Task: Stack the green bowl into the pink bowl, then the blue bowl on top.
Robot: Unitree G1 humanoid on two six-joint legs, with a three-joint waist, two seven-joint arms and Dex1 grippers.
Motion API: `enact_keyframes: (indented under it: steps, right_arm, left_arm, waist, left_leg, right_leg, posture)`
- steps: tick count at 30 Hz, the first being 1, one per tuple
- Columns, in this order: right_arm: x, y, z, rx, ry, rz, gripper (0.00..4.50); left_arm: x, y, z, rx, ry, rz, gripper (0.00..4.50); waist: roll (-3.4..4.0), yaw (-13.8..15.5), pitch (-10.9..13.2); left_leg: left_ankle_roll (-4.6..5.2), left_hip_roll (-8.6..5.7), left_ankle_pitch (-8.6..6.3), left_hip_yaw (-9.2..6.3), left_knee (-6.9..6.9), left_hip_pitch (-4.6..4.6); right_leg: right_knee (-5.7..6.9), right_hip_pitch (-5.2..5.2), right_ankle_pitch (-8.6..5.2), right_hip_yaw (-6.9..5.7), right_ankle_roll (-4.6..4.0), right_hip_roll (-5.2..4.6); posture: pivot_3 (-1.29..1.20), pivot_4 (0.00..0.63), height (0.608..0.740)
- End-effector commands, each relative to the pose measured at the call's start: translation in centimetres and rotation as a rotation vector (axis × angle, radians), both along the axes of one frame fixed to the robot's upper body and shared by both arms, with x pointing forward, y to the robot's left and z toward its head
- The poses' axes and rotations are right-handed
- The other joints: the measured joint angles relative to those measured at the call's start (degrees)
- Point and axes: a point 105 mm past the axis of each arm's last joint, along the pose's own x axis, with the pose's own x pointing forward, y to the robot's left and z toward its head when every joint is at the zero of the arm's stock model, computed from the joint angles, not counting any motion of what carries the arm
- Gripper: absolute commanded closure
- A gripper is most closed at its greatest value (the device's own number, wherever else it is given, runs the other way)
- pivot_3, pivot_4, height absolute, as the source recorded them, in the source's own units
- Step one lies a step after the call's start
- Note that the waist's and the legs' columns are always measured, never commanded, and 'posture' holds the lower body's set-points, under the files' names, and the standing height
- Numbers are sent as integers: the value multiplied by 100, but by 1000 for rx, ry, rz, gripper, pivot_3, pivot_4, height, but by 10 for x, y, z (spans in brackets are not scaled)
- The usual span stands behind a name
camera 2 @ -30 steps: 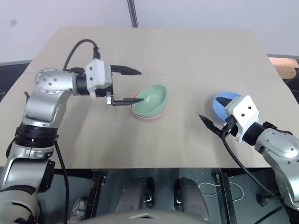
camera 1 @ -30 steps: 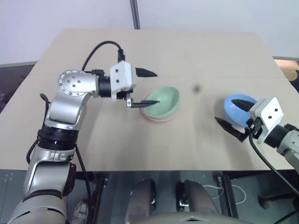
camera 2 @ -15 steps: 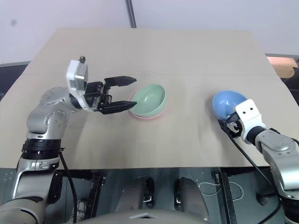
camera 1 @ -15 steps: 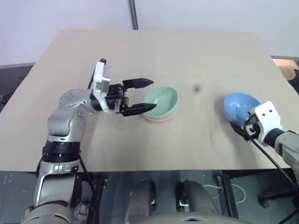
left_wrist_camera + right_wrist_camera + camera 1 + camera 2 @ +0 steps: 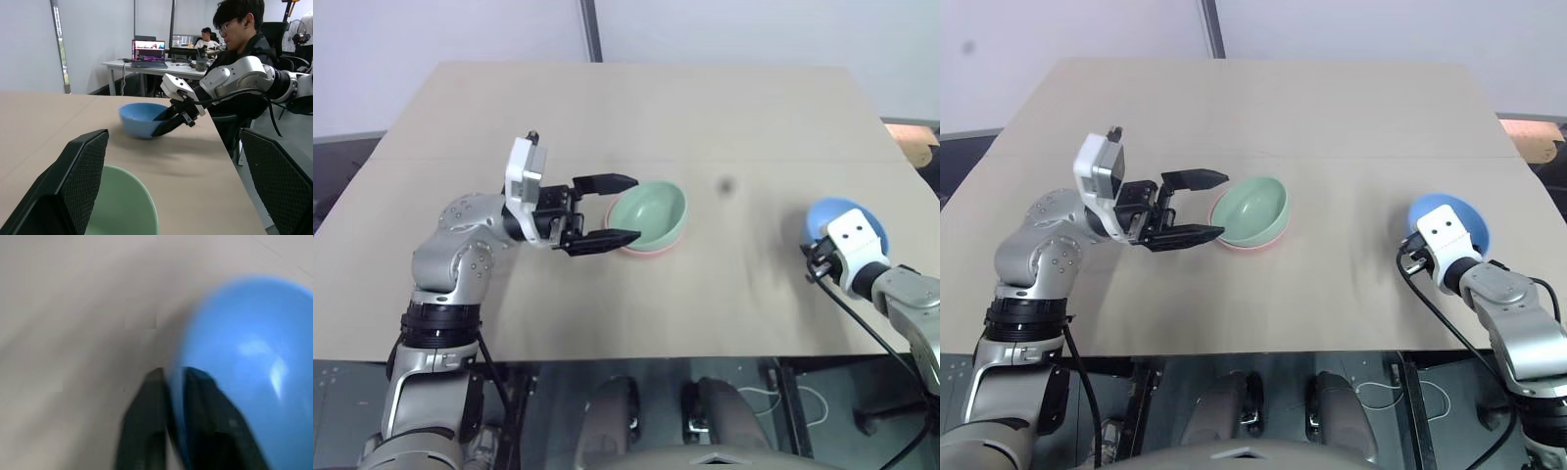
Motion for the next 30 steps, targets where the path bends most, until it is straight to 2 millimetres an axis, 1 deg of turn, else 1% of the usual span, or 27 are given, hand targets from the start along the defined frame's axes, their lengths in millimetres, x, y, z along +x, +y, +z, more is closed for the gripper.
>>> enact_keyframes:
  steps: [1,4,6,10,13,15,18,20,24,28,30]
  right_arm:
    - [6,3,15,-43,-66,45,4457]
    - [9,12,24,-37,-94,102,4457]
    - [12,23,38,-31,-153,163,4457]
    - [10,68,71,49,-257,380,4457]
    - [5,101,87,94,-291,521,4457]
    - [0,127,92,108,-289,639,4457]
    - [-4,155,95,130,-282,750,4457]
    - [-5,171,94,133,-271,816,4457]
    - [-8,193,91,108,-263,936,4457]
    - [-18,214,104,123,-297,1066,4457]
    - [-20,219,106,101,-300,1114,4457]
  left_arm:
    - [-5,2,10,-16,-66,21,0]
    - [-5,8,9,-16,-75,37,0]
    - [-3,14,10,-19,-75,53,0]
    - [0,26,8,-17,-77,110,0]
    - [-2,33,5,-18,-62,137,0]
    - [-4,41,3,-17,-56,167,0]
    - [-9,52,2,-17,-46,198,0]
    - [-13,60,2,-10,-33,216,0]
    - [-19,78,-3,17,-9,277,0]
    - [-21,90,-13,55,15,332,0]
    - [-23,93,-16,63,22,349,0]
  waist:
    - [0,0,0]
    - [0,-17,0]
    - [0,-18,0]
    - [1,-28,1]
    - [1,-30,1]
    - [1,-22,1]
    - [-1,-9,0]
    - [0,-17,0]
    - [-1,-6,0]
    - [1,-19,1]
    - [1,-25,1]
  left_leg:
    - [0,0,0,0,0,0]
    - [0,0,0,1,-1,0]
    - [0,1,0,1,-1,0]
    - [-1,3,0,2,-1,2]
    - [-1,4,0,1,-2,2]
    - [-1,5,0,2,-3,1]
    - [0,3,0,-1,-3,-5]
    - [0,3,-1,1,-2,-5]
    - [1,4,-1,-1,-2,-4]
    - [1,4,-1,-1,-3,-4]
    - [1,4,-1,-1,-3,-3]
  right_leg:
    - [0,0,0,0,0,0]
    - [0,-1,0,1,0,0]
    - [0,-2,0,1,0,1]
    - [1,-3,0,2,0,2]
    - [1,-3,0,2,0,3]
    - [0,-4,0,1,-1,2]
    - [-4,-4,2,-2,-4,-1]
    - [-4,-5,9,-1,-16,-3]
    - [-4,-5,12,-4,-22,-4]
    - [-3,-5,12,-9,-23,-9]
    - [0,-6,12,-9,-24,-9]
  posture:
    - [0,150,740]
    - [0,150,740]
    - [0,150,740]
    - [0,150,740]
    - [0,150,740]
    - [0,150,740]
    - [0,150,740]
    - [0,150,740]
    - [0,150,740]
    - [0,150,740]
    - [0,150,740]
